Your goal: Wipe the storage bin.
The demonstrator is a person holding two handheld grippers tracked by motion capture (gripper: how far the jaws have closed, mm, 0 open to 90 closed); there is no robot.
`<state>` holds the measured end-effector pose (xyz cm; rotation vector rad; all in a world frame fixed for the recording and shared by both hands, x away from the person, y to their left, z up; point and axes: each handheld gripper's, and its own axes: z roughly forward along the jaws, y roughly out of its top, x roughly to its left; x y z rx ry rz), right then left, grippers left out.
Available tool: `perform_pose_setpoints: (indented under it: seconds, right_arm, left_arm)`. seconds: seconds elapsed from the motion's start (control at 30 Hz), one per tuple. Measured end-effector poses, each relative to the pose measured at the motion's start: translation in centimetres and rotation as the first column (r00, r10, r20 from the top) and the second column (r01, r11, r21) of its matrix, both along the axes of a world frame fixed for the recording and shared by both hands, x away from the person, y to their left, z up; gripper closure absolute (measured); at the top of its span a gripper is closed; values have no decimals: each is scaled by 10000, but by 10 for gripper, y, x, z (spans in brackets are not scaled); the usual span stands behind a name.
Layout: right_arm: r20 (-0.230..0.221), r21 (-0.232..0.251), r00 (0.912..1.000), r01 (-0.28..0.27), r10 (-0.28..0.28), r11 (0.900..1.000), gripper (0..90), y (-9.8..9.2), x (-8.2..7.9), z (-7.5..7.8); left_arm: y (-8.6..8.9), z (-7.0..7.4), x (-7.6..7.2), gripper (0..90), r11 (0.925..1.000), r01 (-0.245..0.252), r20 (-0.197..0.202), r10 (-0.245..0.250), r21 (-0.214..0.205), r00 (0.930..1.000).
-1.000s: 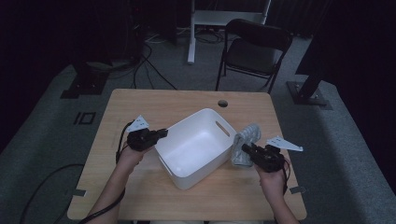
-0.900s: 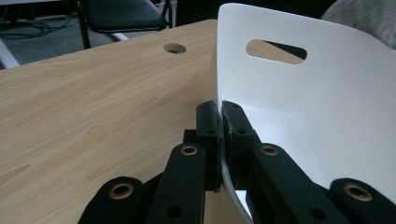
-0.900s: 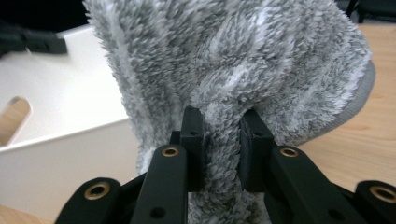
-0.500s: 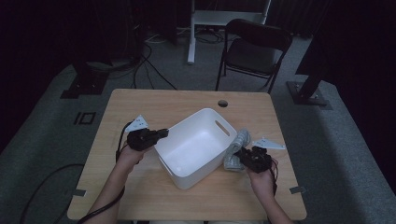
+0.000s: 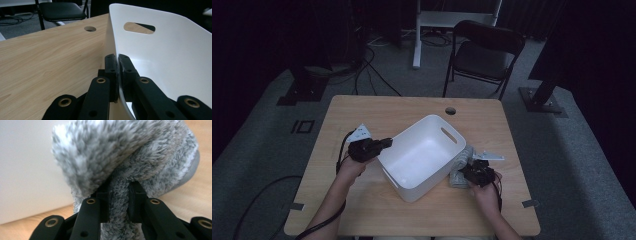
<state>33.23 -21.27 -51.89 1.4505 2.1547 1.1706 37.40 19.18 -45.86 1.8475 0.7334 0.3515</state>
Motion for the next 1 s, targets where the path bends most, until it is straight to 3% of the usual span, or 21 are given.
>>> perform_pose_setpoints:
  seconds: [0.1, 0.2, 0.27, 0.37, 0.4, 0.47, 0.53, 0.63, 0.73, 1.0]
  right_arm:
    - [-351, 71, 9994, 10, -8, 10000, 752, -1, 5, -7]
    - [-107, 278, 9999, -31, 34, 9996, 752, -4, 0, 3]
    - [280, 666, 9995, -141, 123, 9977, 752, -7, -6, 15]
    - [887, 797, 9958, -300, 229, 9964, 752, -8, -17, 31]
    - [1366, 1035, 9899, -530, 386, 9932, 752, -8, -26, 44]
    - [1893, 1025, 9809, -650, 447, 9926, 751, -6, -34, 56]
    - [2201, 1026, 9742, -739, 498, 9920, 751, -4, -38, 63]
    - [2263, 657, 9723, -747, 580, 9950, 751, 4, -35, 61]
    - [2145, 604, 9755, -635, 492, 9962, 752, 6, -32, 55]
    - [1750, 206, 9839, -419, 376, 9989, 752, 9, -27, 43]
  left_arm:
    - [-1, 0, -1, 867, 9999, -146, 12, 146, 17, 9999]
    - [-3, 1, -2, 869, 9993, -350, 23, 350, 122, 9994]
    - [-5, 1, -2, 869, 9989, -424, -27, 424, 198, 9991]
    - [-7, 2, -2, 871, 9985, -471, -16, 471, 285, 9989]
    - [-7, 2, -2, 872, 9984, -476, -19, 476, 303, 9989]
    - [-7, 2, -2, 871, 9988, -398, -19, 399, 295, 9992]
    - [-7, 2, -2, 871, 9988, -389, -27, 390, 296, 9992]
    - [-5, 0, -1, 869, 9999, -105, -44, 106, 87, 9999]
    - [-4, -1, 0, 865, 9999, 36, 9, -36, -121, 10000]
    - [-4, -1, 0, 865, 10000, 36, 94, -36, -3, 9999]
